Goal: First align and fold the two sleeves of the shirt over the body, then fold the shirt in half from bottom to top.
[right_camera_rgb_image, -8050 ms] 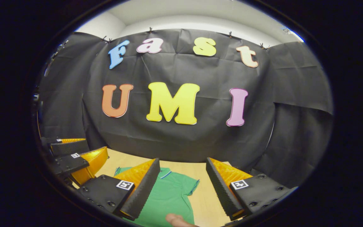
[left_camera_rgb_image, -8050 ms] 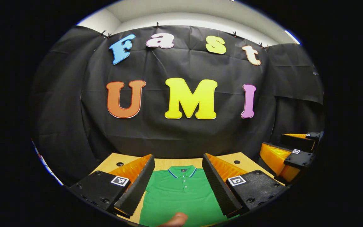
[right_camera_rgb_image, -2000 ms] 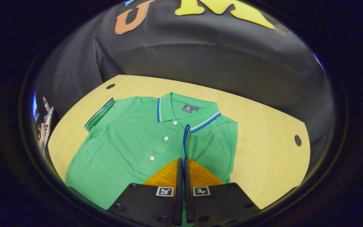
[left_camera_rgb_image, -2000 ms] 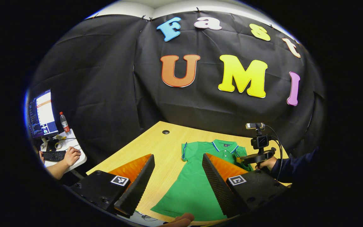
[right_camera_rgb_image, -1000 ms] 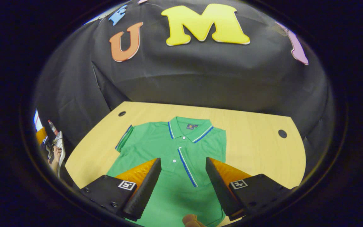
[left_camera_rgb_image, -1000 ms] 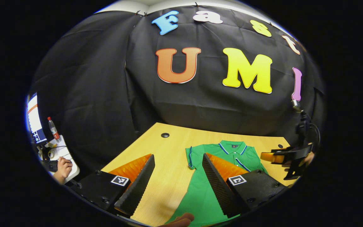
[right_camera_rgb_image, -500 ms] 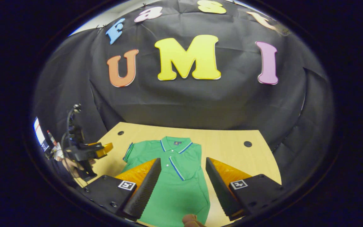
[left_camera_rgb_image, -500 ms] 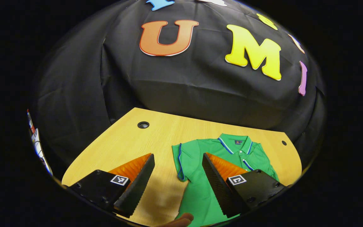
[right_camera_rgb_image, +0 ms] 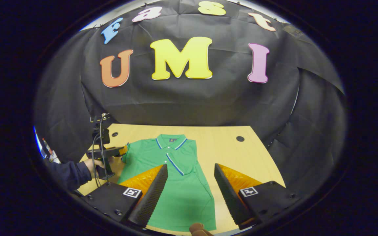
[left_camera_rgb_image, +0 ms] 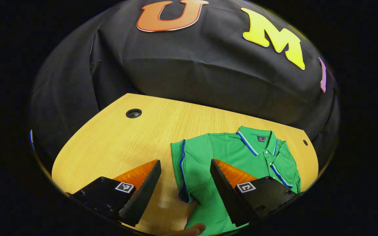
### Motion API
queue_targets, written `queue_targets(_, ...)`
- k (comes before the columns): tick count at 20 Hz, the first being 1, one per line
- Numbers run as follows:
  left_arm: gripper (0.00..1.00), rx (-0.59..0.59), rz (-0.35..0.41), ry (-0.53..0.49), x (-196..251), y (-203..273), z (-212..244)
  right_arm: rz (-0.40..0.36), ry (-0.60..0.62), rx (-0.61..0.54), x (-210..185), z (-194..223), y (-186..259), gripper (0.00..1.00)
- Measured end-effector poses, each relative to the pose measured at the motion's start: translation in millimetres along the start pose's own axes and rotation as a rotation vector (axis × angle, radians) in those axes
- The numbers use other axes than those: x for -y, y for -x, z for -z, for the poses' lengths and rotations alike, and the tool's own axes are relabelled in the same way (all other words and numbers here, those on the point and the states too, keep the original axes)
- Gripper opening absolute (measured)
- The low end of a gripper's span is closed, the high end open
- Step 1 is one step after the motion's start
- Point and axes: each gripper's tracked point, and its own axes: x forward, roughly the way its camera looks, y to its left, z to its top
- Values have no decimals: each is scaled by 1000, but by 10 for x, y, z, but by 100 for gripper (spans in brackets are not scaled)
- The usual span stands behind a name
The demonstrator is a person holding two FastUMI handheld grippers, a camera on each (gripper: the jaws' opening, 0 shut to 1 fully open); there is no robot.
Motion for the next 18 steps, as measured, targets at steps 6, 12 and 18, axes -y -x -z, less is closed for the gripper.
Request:
queue_targets(6, 90, -10, -3, -13, 31, -217, -53, 35, 28, -15, 71, 83, 215, 93)
queue_targets(12, 77, -83, 2, 1, 100, -322, 120, 29, 13, -11, 6, 25, 191, 94)
queue_targets(18, 71, -116, -14, 11, 99, -401, 208, 37, 20, -26, 73, 92, 153, 95)
